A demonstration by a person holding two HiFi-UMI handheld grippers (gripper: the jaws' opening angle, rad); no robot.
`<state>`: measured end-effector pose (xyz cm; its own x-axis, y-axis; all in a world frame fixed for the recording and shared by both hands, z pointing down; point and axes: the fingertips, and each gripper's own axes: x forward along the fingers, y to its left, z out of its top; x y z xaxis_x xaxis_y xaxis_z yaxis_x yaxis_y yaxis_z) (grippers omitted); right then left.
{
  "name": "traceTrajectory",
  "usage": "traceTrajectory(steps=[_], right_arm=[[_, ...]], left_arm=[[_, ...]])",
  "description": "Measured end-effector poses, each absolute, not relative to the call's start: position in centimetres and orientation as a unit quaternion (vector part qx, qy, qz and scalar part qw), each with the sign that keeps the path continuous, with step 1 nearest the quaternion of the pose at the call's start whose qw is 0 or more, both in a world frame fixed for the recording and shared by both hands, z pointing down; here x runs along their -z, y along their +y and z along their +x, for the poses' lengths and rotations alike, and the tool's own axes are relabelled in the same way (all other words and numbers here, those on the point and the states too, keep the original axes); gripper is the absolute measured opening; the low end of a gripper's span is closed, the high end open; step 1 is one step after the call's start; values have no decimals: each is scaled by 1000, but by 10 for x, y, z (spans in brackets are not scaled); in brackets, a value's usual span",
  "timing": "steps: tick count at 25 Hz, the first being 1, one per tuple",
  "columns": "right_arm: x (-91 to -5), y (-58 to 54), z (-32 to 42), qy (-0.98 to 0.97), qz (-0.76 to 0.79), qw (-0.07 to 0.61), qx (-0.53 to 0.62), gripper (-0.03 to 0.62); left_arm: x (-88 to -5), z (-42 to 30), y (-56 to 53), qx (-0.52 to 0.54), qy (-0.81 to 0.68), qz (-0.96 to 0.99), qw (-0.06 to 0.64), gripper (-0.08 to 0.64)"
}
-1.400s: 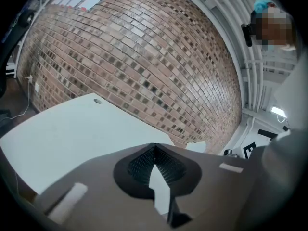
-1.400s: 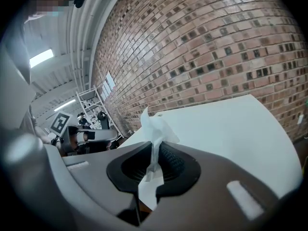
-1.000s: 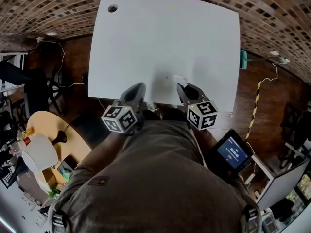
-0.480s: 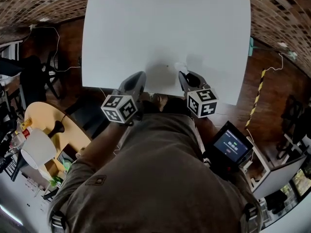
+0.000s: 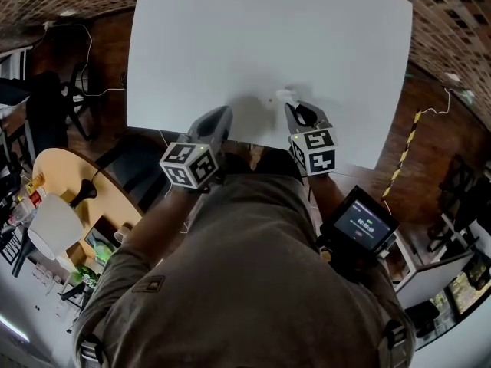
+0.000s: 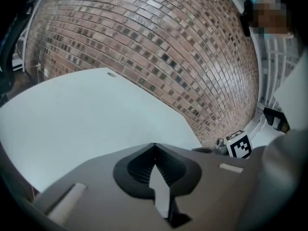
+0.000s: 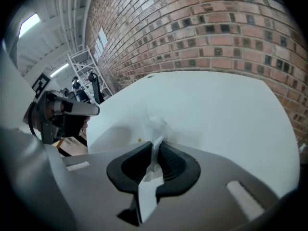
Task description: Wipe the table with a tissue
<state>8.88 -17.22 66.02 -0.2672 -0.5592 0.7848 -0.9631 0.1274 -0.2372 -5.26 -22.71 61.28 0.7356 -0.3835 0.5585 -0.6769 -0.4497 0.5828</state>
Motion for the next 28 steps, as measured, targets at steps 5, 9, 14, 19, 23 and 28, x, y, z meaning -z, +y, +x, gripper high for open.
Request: traceTrajectory(steps=[5,9,14,19,23,28], right_arm=[[-667,-182,92,-707,515,365,-319,51],[-674,-183,96,-708,488,413,-299,51],[-677,-184,80,-711,470,441,-283,51],[-678,-184,75,-716,450,451,-285,51],[-679,-187,67,-724,437,453,-283,51],[-679,-188,48,-735,417,455,-281,51]], left_arm=[[-614,-58,-230,-171,-326,829,421,2],[-613,-61,-234,-164,-331,827,423,2],[-615,-80,-234,-154,-334,829,421,2],[-612,-80,-234,-150,-337,830,419,2],[-610,-84,-233,-147,-343,828,419,2],[-608,-102,-232,-141,-358,822,419,2]])
